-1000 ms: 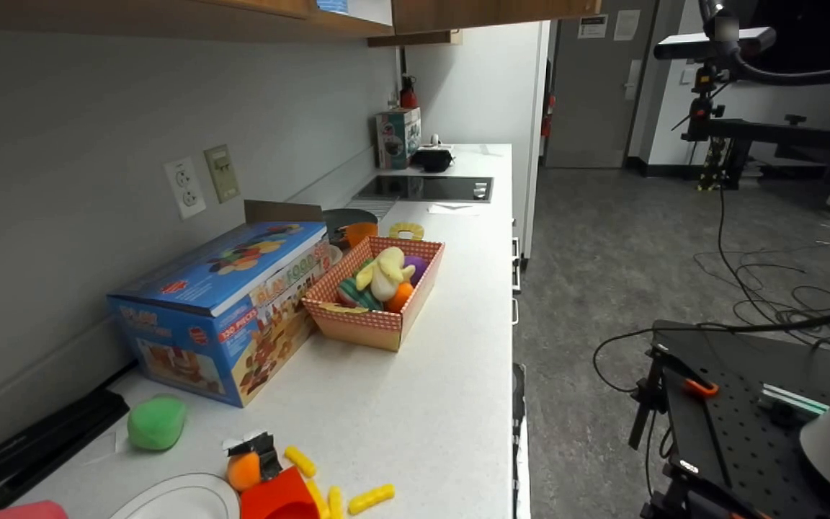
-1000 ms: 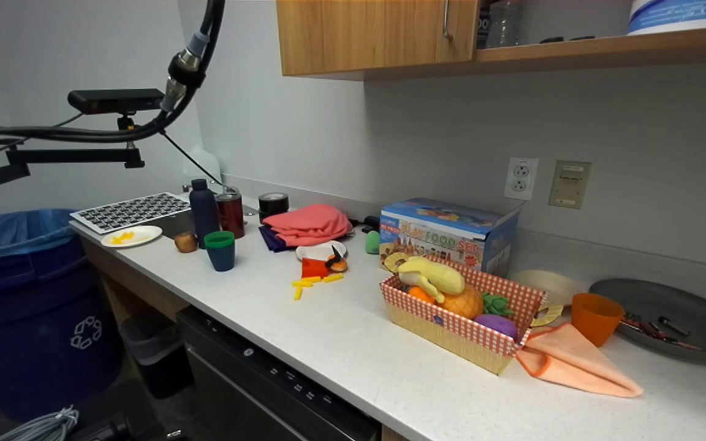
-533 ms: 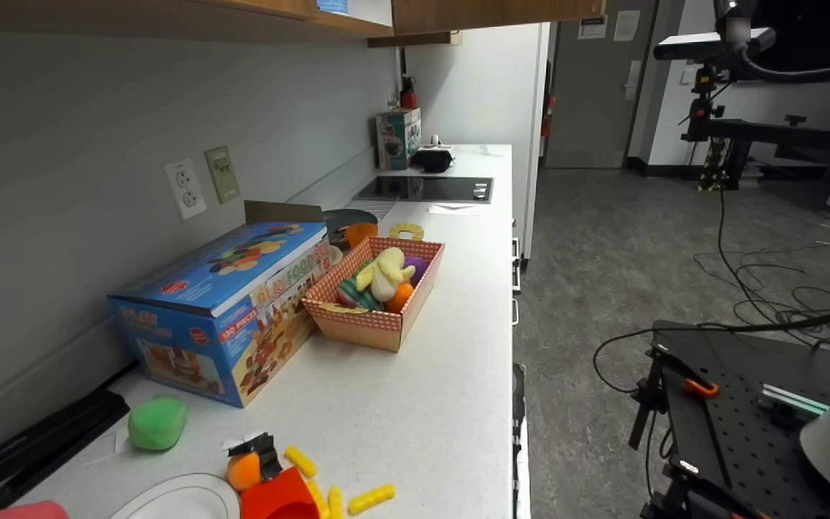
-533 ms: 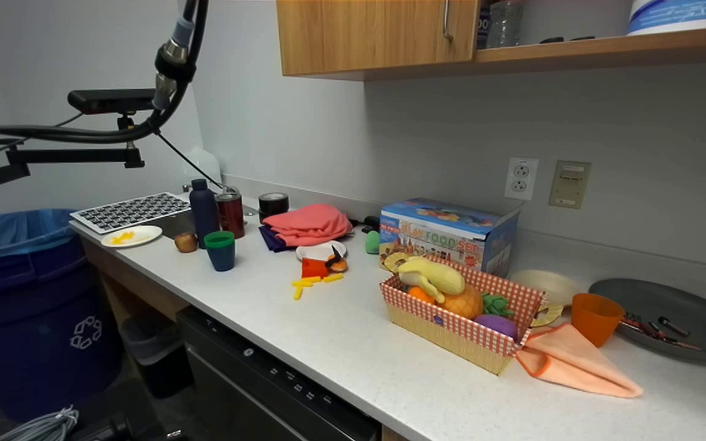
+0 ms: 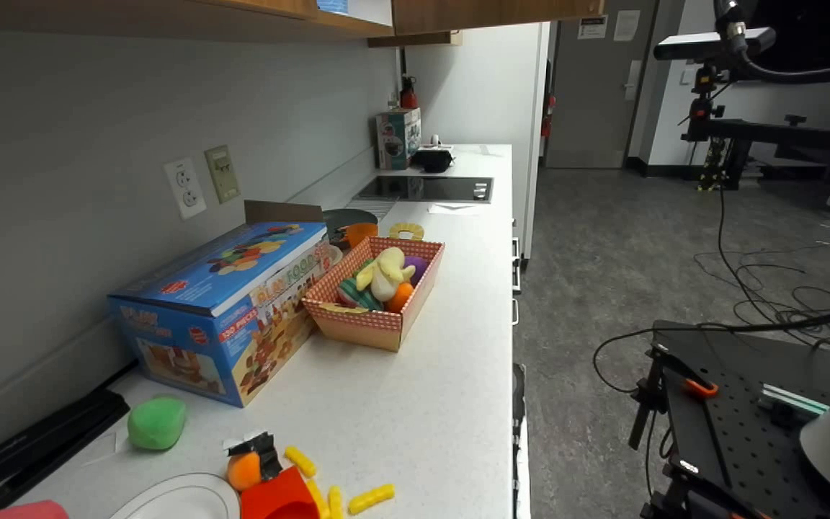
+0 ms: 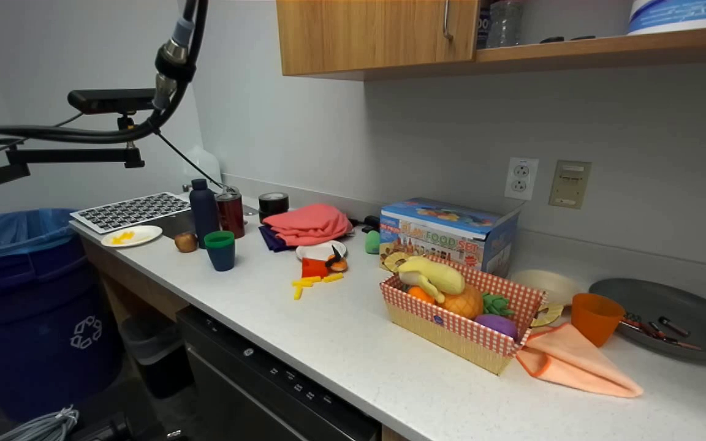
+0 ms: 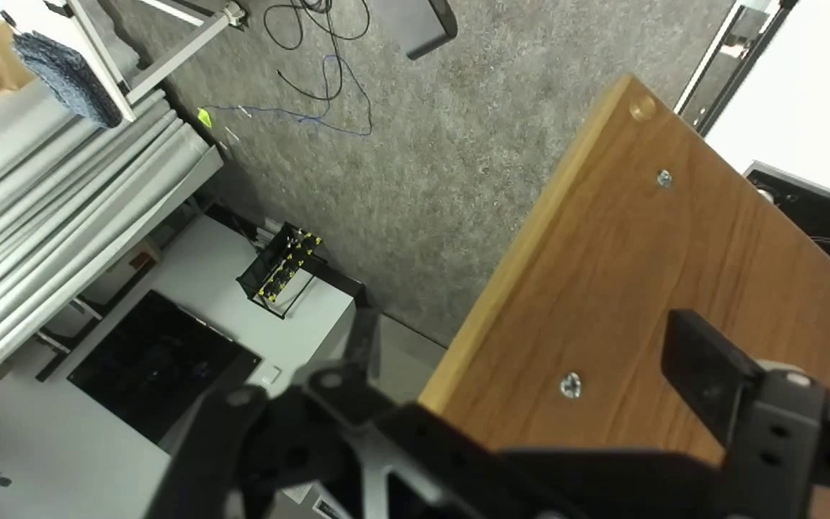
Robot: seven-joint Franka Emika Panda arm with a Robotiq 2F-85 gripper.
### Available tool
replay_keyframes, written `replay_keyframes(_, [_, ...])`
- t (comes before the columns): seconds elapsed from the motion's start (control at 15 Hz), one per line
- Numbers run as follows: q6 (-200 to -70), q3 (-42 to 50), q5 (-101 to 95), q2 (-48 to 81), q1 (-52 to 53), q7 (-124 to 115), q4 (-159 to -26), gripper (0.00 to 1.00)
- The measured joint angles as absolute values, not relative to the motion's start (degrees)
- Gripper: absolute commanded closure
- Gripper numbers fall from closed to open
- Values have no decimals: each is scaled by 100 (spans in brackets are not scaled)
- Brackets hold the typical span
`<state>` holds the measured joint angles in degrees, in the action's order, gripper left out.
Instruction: Open the top right cabinet door
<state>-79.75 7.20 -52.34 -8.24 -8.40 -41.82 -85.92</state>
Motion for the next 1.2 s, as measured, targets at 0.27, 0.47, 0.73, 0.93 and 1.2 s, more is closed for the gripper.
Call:
replay_keyframes(0.27, [-7975,720,-5234,-824,-840,-4184,-8592,0])
replay_keyframes(0.47, [-7981,720,-5238,-808,-840,-4189,-8592,0])
replay_keyframes(0.73, [-7996,883,-5292,-473,-918,-4580,-8457,0])
replay_keyframes(0.93, [-8012,1126,-5252,24,-1089,-5017,-8092,0])
replay_keyframes(1.2, [-8175,1488,-5253,688,-1401,-5665,-7440,0])
